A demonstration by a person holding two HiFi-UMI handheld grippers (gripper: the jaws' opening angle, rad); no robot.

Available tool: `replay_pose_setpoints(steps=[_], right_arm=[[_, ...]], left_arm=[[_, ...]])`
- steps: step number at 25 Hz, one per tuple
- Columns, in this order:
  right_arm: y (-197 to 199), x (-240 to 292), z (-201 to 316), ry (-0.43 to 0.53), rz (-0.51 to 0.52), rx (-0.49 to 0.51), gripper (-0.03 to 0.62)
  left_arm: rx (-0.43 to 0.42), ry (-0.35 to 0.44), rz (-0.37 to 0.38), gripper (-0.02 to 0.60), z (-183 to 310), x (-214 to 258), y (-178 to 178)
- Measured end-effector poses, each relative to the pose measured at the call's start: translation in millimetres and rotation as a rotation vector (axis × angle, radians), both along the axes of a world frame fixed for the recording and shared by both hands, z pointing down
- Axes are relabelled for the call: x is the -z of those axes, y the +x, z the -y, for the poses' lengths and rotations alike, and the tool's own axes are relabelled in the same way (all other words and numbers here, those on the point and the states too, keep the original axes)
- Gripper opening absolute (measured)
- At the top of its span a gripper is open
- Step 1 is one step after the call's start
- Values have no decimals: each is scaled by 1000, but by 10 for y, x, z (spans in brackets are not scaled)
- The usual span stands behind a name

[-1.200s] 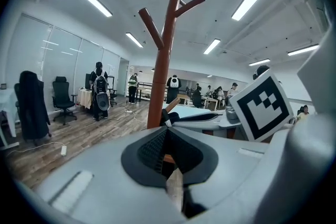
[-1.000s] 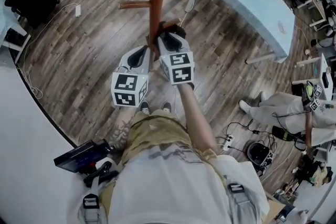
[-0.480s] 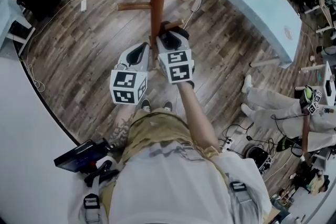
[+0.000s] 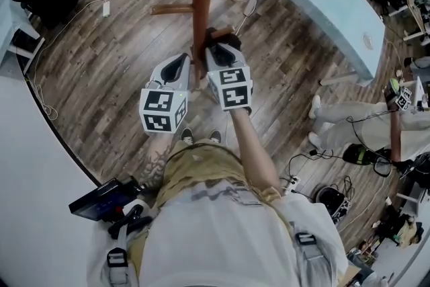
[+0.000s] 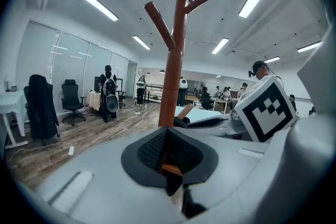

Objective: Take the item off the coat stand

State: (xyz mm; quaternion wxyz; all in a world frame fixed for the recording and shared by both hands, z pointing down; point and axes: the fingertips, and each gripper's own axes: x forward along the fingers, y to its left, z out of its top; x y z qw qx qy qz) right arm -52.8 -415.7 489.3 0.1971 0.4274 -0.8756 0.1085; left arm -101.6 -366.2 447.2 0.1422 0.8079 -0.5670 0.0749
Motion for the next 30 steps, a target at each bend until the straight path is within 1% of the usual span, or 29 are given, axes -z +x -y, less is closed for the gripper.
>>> replay_pose_setpoints(steps=[2,7,12,18,26,30], right_arm=[[67,110,1,20,12,-19,80],[336,361,110,100,27,-106,80],[609,512,163,143,34,-186,80],[838,669,224,202,48,-265,80],[1090,793,114,228,57,-328,80],[1187,872,-36,245,104,-366,80]], left_arm=[[-6,5,-3,0,5,15,13],[-29,20,-10,0,40,55,98],[-54,44,-10,0,43,132,189],[-78,73,-13,0,72,228,262],[-118,97,-12,0,80,337,434],[-110,133,-12,-1,77,429,517]])
